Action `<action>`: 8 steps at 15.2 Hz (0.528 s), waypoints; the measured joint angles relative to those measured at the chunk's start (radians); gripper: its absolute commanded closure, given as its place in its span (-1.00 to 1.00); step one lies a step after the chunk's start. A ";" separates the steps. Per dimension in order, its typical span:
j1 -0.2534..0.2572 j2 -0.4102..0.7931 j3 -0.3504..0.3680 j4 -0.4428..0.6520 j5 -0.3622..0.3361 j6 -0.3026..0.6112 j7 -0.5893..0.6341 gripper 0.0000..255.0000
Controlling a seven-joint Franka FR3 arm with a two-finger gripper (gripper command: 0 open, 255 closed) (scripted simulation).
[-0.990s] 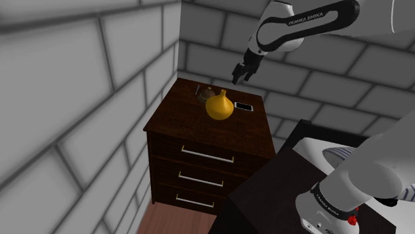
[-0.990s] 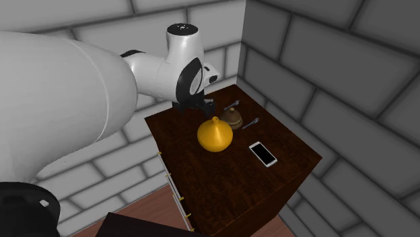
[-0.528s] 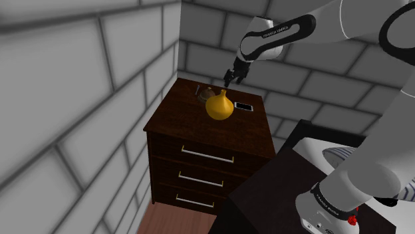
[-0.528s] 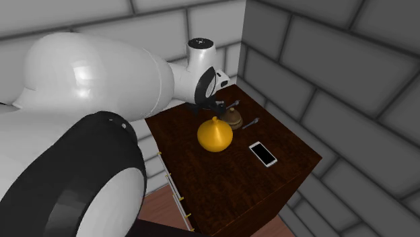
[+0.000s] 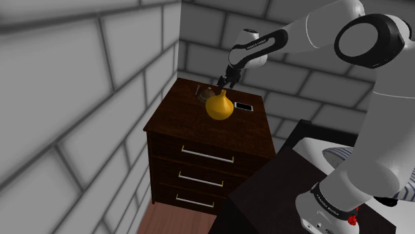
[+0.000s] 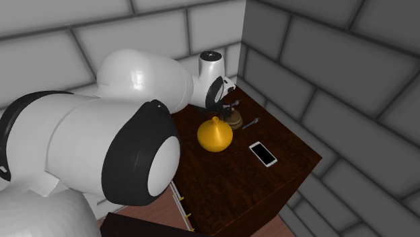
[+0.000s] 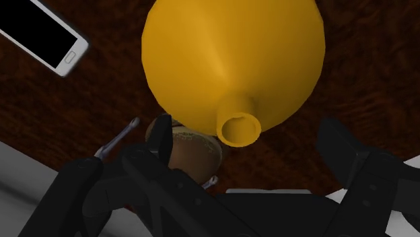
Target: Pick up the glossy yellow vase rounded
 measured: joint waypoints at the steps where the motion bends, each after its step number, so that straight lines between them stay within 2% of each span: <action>1: -0.001 0.006 0.000 -0.006 0.001 0.012 -0.002 -1.00; 5: -0.004 0.041 0.002 -0.009 0.005 0.050 -0.005 -1.00; 6: -0.004 0.045 0.002 -0.009 0.005 0.054 -0.006 1.00; 8: -0.004 0.048 0.002 -0.009 0.005 0.057 -0.006 1.00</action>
